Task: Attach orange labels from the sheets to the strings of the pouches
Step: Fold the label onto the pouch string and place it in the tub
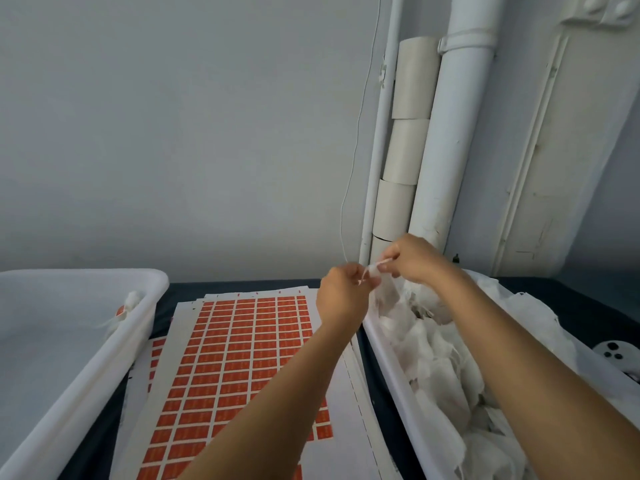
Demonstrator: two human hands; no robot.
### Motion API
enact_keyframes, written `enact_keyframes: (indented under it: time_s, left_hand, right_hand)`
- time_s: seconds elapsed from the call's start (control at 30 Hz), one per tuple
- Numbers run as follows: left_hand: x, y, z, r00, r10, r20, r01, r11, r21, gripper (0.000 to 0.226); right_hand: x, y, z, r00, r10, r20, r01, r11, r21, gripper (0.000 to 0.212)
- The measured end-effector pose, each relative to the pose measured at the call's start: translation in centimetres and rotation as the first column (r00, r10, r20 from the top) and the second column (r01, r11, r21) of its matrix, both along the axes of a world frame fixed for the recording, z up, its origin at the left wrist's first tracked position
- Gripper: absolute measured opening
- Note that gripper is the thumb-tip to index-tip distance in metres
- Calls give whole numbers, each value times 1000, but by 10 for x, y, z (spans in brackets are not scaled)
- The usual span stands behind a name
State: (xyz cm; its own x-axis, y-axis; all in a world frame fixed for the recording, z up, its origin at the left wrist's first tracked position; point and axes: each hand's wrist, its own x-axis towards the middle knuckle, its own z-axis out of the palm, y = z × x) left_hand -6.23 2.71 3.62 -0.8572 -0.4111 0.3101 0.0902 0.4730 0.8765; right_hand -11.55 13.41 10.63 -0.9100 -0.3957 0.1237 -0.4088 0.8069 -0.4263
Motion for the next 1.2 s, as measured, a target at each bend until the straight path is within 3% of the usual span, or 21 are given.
enact_keyframes:
  time_s: [0.13, 0.23, 0.37, 0.57, 0.8, 1.03, 1.13, 1.2]
  left_hand:
    - [20, -10, 23, 980, 12, -196, 38, 967, 251, 16]
    - [39, -29, 24, 960, 71, -269, 30, 936, 351, 15]
    - [64, -57, -1, 967, 89, -238, 11, 921, 390, 10]
    - [85, -92, -56, 987, 130, -96, -72, 885, 459, 6]
    - [104, -117, -109, 991, 128, 50, -137, 917, 374, 11]
    - [106, -116, -120, 982, 185, 22, -181, 913, 366, 9]
    - [107, -114, -117, 982, 188, -2, -176, 923, 343, 11]
    - [108, -113, -114, 978, 204, -36, -185, 938, 294, 11]
  right_hand:
    - [25, -14, 15, 992, -12, -129, -15, 978, -209, 33]
    - [50, -34, 5, 993, 29, -114, -74, 910, -409, 39]
    - [73, -66, -33, 996, 69, -60, -90, 844, -529, 37]
    - [80, -100, -97, 994, 104, 35, -69, 843, -534, 32]
    - [85, -106, -166, 952, 228, 206, -72, 818, -571, 26]
    - [92, -104, -198, 983, 141, 118, -20, 719, -695, 6]
    - [96, -107, -195, 1000, 29, 10, -14, 730, -683, 7]
    - [99, -109, -192, 998, 58, -27, -60, 689, -722, 11]
